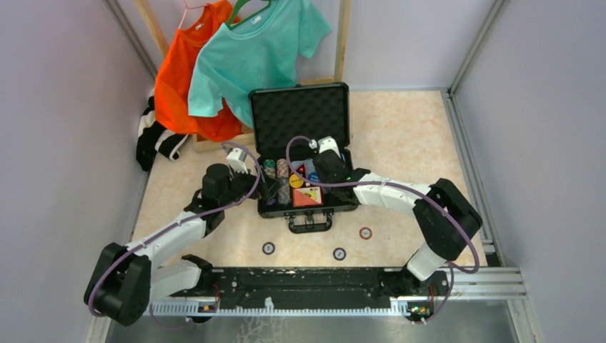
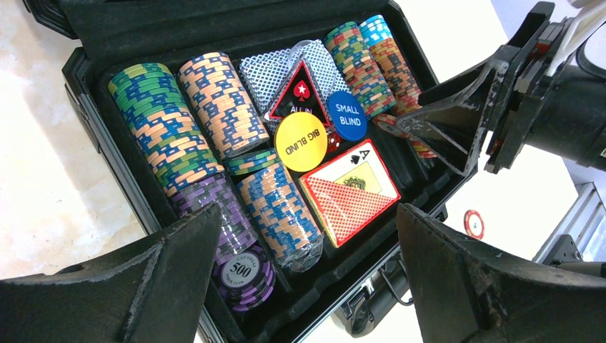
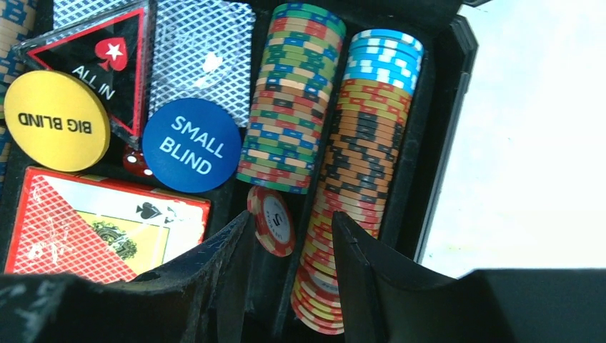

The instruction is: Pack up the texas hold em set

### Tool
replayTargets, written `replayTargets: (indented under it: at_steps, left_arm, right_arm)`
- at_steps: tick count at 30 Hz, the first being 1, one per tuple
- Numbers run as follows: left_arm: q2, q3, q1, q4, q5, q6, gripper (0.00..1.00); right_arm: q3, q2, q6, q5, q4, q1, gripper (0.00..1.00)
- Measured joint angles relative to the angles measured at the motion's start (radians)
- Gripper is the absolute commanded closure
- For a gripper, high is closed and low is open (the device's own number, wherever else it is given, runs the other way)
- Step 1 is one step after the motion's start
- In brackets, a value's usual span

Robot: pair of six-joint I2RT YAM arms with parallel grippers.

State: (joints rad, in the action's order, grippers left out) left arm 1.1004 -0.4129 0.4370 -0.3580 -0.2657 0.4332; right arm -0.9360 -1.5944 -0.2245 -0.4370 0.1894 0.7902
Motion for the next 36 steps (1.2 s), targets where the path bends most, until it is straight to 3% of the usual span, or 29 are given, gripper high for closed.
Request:
replayTargets:
  at_steps: [20, 28, 29, 36]
  left_arm:
    - [0.000, 0.000, 0.000, 0.000, 0.000, 0.000, 0.03]
    - [0.000, 0.000, 0.000, 0.000, 0.000, 0.000, 0.03]
    - [0.000, 0.000, 0.000, 0.000, 0.000, 0.000, 0.03]
    - [0.005, 0.000, 0.000, 0.001, -0.001, 0.000, 0.03]
  right_arm:
    - [0.013, 0.027, 0.021, -0.003, 0.014, -0.023, 0.56]
    - [0.028, 0.137, 0.032, 0.022, 0.013, -0.023, 0.53]
    - [0.028, 0.142, 0.034, 0.025, 0.013, -0.021, 0.54]
    - [0.039, 0.118, 0.025, 0.055, 0.013, 0.002, 0.95]
